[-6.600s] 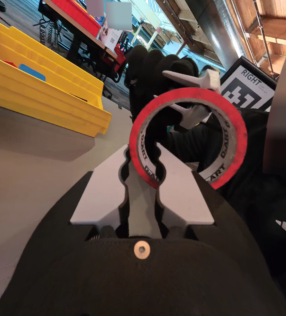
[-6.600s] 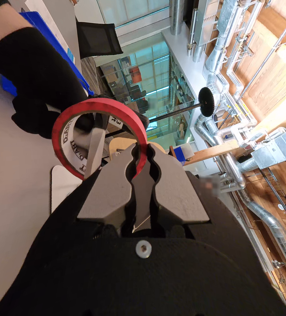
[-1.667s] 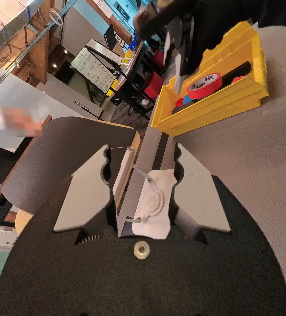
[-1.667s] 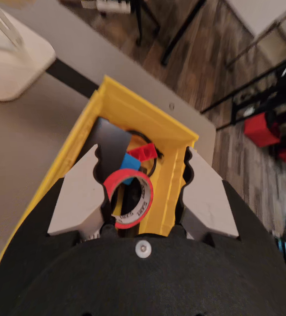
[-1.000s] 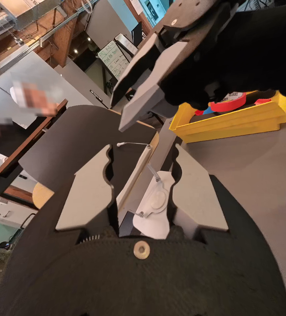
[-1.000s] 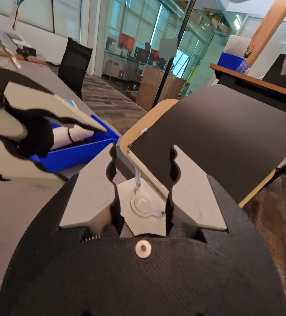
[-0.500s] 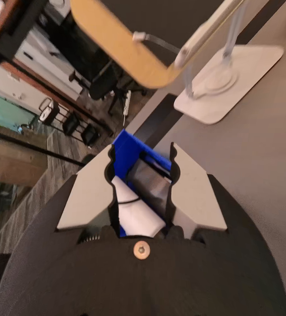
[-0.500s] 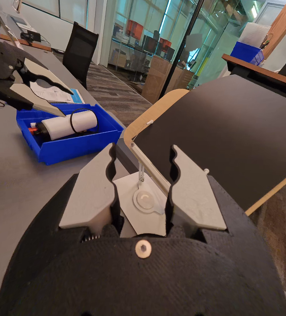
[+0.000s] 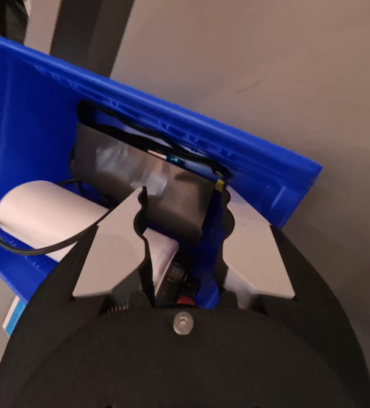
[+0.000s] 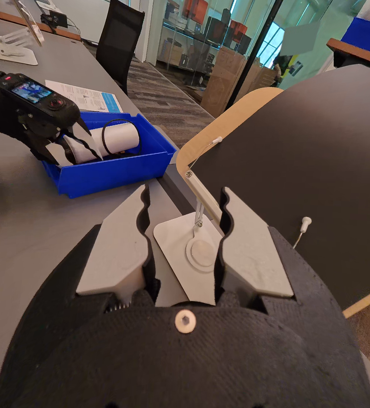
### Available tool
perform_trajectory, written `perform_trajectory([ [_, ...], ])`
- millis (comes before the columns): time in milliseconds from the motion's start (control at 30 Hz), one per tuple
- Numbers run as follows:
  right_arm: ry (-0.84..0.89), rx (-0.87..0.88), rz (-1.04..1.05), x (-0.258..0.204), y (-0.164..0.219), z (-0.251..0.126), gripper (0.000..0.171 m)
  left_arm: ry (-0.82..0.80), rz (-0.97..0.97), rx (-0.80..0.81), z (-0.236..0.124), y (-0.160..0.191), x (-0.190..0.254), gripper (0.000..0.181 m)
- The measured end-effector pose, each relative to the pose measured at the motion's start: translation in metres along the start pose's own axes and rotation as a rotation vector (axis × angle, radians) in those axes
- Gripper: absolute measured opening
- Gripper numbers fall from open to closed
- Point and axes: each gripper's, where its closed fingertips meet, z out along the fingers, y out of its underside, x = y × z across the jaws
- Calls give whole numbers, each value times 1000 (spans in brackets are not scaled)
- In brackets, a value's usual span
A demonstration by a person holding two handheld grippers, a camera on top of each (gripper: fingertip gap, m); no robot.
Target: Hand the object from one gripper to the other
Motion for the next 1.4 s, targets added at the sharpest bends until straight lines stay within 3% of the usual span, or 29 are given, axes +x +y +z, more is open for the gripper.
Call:
perform_trajectory([
  [233,-17,-20,0,-3,8,8,62,-40,-45,-18,18,8,-2,56],
  [333,-13,-14,1,-1,7,6,62,-65,-42,-8,19,5,-2,36],
  [600,0,-4,3,5,5,1,62,-271,-200,162,-11,-8,-44,12],
  [767,2,0,6,6,5,0,62,-382,-346,242,-36,-6,-80,11],
  [833,2,-3,2,5,5,0,62,-424,-379,242,-39,-3,-95,20],
  [1100,-5,-5,-2,3,5,2,62,-493,-497,192,-42,25,-123,20],
  [1233,-10,0,2,3,4,1,62,-348,-351,246,-41,-12,-94,22],
  [1400,-9,-3,-4,3,4,-1,62,48,-111,29,-13,-17,-12,12],
])
